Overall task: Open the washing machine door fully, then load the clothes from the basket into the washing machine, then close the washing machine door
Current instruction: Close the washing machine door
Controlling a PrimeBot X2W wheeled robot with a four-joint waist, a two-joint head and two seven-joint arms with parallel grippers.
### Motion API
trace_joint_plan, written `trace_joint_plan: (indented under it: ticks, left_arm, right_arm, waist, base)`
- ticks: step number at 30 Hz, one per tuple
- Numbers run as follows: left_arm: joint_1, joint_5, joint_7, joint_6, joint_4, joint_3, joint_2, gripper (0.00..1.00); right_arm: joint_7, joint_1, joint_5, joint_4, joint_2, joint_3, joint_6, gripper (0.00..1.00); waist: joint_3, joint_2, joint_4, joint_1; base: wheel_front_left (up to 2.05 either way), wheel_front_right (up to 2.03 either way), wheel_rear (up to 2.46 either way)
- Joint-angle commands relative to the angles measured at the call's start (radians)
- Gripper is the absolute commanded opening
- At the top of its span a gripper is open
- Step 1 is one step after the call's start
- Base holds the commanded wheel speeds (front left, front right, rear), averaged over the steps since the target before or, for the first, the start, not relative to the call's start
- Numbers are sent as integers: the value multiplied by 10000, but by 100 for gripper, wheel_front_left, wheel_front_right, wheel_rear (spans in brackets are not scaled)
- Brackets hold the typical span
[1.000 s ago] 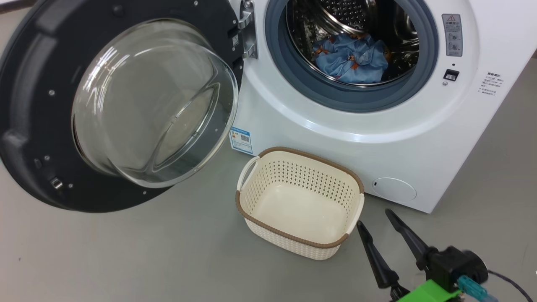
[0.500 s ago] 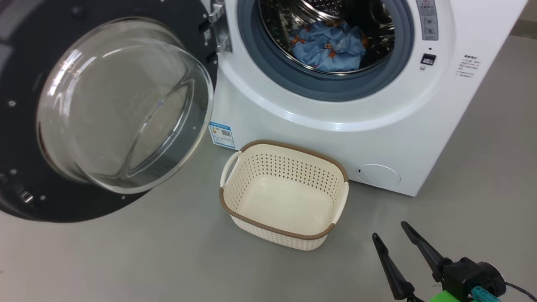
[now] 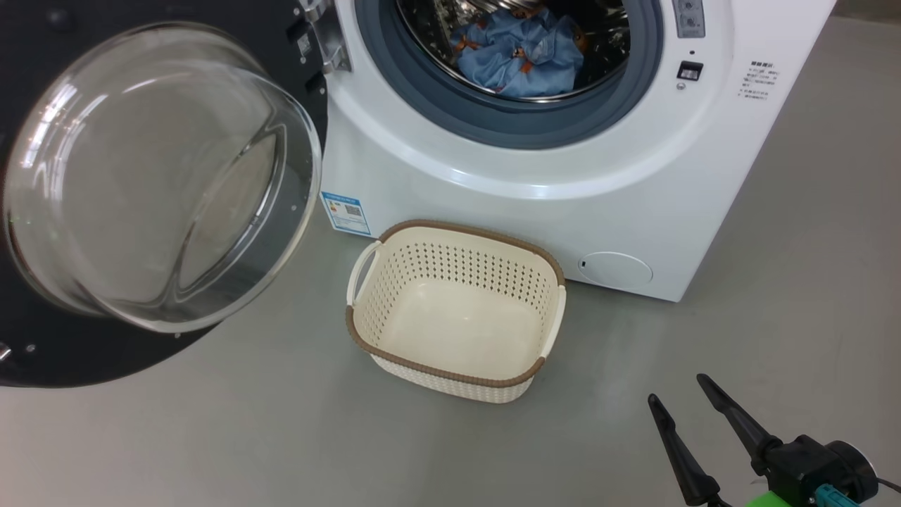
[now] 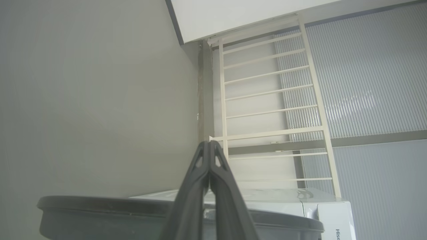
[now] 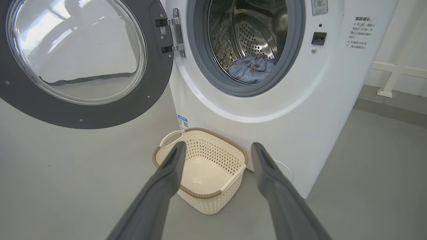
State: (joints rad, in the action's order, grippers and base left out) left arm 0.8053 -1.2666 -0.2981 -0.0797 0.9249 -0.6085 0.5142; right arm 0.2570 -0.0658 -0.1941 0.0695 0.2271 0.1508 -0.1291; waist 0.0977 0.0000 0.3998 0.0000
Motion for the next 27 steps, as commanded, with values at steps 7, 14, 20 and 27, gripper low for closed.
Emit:
trace_joint_plan:
  ticks: [7,14,20,27]
  left_arm:
    - [301,-266,-559,466,-88,13,483,0]
    - [272,-240,-682,643,68,113,441,0]
    - [368,-215,-1129,723,104,312,521,0]
    - [372,-458,-2109,667,96,379,580,0]
  right_arm:
    - [48,-21,-35,-336,357,130,-16,100]
    - [48,-9,-44,-363,522,92,-16,100]
    - [48,21,-32,-389,643,75,-16,100]
    - [48,103,-31,-413,697,77,-16,100]
  waist:
    - [338,0,-200,0]
    - [510,0,-315,0]
    - [686,0,-343,0]
    - [803,0,-341,0]
  base:
    - [0,0,0]
    - [0,0,0]
    - [0,0,0]
    - [0,0,0]
